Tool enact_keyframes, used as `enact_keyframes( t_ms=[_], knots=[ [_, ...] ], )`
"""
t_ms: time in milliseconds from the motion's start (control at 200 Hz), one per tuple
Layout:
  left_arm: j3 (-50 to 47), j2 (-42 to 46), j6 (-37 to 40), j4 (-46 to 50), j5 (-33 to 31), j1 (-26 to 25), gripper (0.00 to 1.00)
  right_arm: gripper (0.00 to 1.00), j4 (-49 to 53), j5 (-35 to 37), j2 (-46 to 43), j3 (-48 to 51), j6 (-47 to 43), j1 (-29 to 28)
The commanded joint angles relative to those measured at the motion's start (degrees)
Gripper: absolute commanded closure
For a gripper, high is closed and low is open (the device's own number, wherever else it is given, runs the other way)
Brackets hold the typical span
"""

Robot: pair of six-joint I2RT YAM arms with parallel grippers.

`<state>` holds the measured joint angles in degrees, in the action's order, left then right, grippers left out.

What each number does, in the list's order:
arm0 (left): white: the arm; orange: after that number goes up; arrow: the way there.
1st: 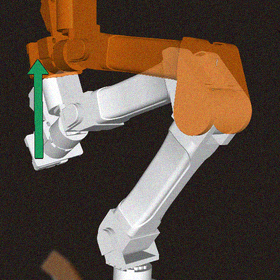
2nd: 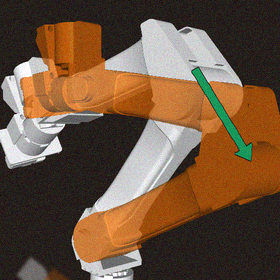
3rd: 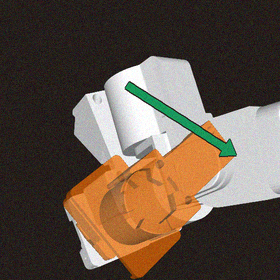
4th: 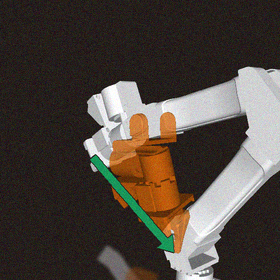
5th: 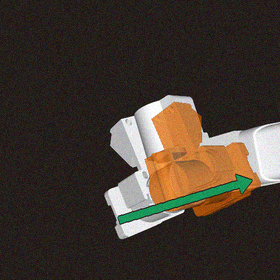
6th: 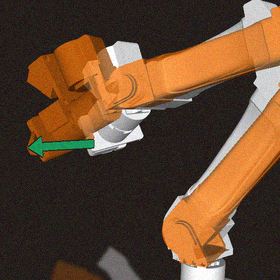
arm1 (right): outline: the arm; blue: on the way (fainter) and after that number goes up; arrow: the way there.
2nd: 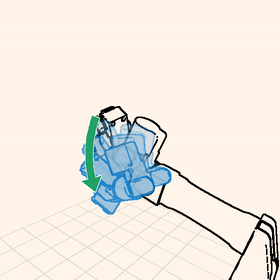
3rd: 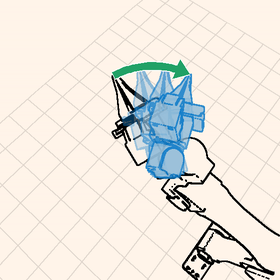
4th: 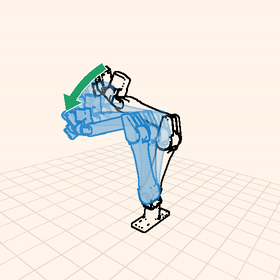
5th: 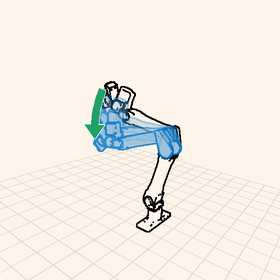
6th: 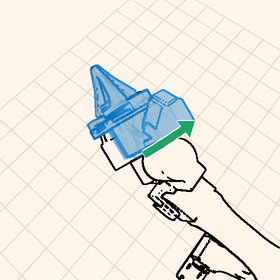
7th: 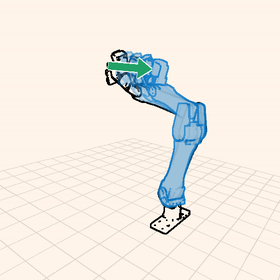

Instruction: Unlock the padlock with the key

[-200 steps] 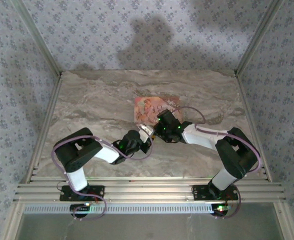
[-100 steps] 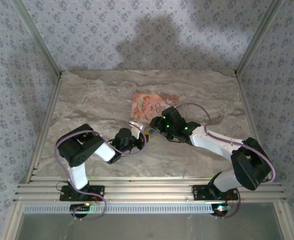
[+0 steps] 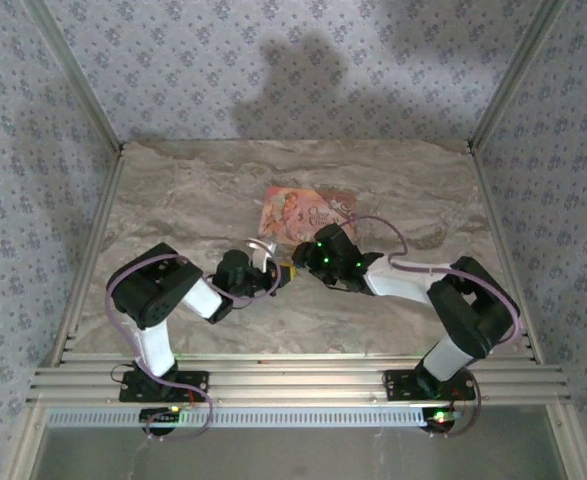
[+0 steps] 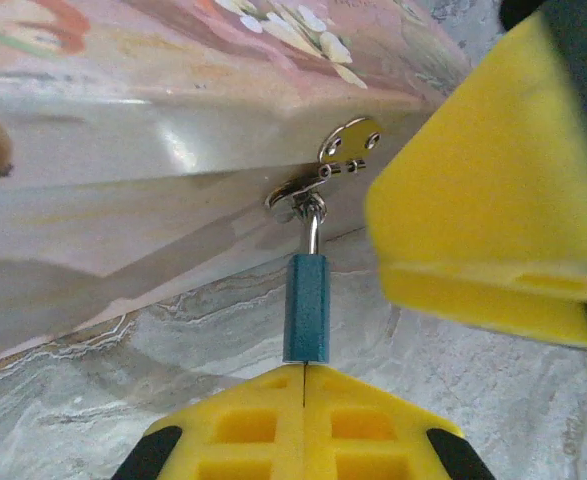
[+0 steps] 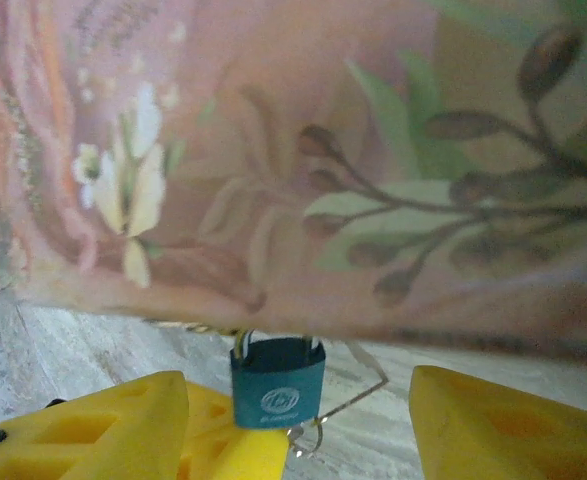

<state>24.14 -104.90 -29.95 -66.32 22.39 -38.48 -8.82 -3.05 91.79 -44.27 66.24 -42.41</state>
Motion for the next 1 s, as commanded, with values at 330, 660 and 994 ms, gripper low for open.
enact_keyframes(
  t_ms=[330,660,994],
  knots=[
    [0.1,0.4,-8.5,-7.0,9.1,3.6,1.0,0.54,-10.9,-1.4,5.1,-0.1,3.0,-0.8],
    [0.5,1.0,-4.9,-3.8,8.2,3.3,1.0,1.0,-6.2,-2.1,4.8,-1.4,3.9,-0.8],
    [7.0,10.8,21.9,26.8,-10.5,-7.9,1.0,1.0,7.4,-2.4,0.5,-5.8,0.6,-0.2]
  ],
)
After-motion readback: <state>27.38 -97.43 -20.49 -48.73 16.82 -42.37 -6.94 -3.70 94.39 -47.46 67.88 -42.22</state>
